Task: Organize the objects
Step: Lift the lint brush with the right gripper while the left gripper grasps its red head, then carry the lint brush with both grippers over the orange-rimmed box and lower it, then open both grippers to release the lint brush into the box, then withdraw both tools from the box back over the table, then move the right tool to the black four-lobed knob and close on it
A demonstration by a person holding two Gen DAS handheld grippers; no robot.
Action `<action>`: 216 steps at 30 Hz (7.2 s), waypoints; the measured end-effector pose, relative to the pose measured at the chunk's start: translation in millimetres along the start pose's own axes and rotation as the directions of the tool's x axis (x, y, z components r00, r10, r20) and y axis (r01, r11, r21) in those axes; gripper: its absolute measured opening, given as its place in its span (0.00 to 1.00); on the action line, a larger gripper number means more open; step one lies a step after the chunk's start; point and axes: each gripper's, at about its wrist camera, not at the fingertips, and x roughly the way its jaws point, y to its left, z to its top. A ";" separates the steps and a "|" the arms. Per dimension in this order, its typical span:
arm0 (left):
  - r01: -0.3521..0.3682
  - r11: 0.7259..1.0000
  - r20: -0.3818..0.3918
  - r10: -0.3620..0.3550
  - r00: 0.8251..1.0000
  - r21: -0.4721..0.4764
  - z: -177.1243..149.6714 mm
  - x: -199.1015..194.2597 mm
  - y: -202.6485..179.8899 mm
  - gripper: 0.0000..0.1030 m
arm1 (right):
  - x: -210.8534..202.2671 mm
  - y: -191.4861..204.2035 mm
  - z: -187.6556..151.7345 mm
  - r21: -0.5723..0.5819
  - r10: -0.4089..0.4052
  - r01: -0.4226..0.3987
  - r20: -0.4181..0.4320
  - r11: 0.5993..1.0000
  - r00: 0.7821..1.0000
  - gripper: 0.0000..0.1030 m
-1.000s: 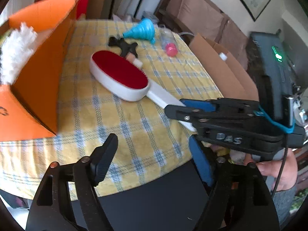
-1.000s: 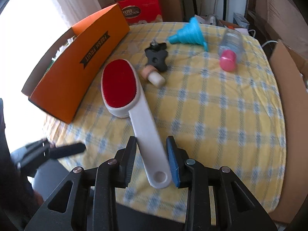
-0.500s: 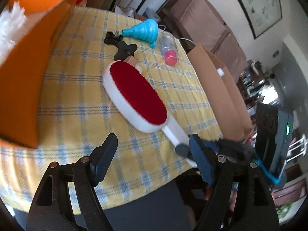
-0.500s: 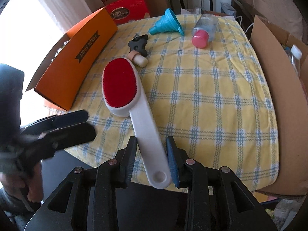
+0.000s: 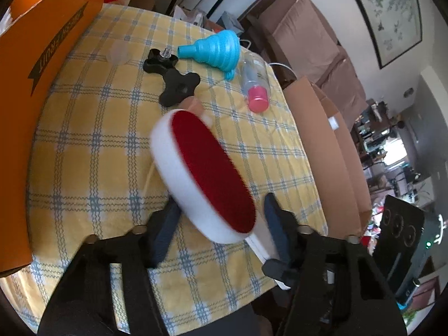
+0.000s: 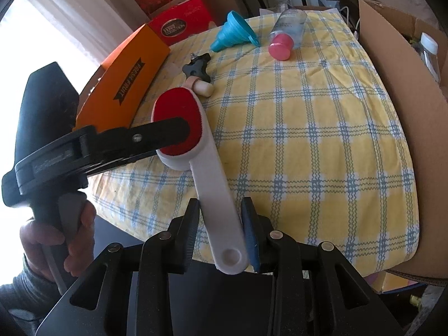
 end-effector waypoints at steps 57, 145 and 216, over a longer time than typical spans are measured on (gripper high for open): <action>0.048 0.999 0.291 -0.038 0.956 -0.024 103.0 -194.6 38.1 0.25 | 7.1 170.4 124.8 -0.289 0.080 -0.055 0.075 0.956 0.994 0.25; -0.257 0.967 0.184 0.252 0.950 0.001 87.3 -182.4 86.6 1.00 | 9.4 150.7 145.5 -0.192 -0.196 0.214 0.105 0.958 0.975 0.88; -0.382 0.907 0.275 0.327 0.904 0.178 105.2 -123.5 -6.4 1.00 | 105.0 65.0 146.5 -0.162 -0.289 0.309 0.133 0.937 0.948 0.65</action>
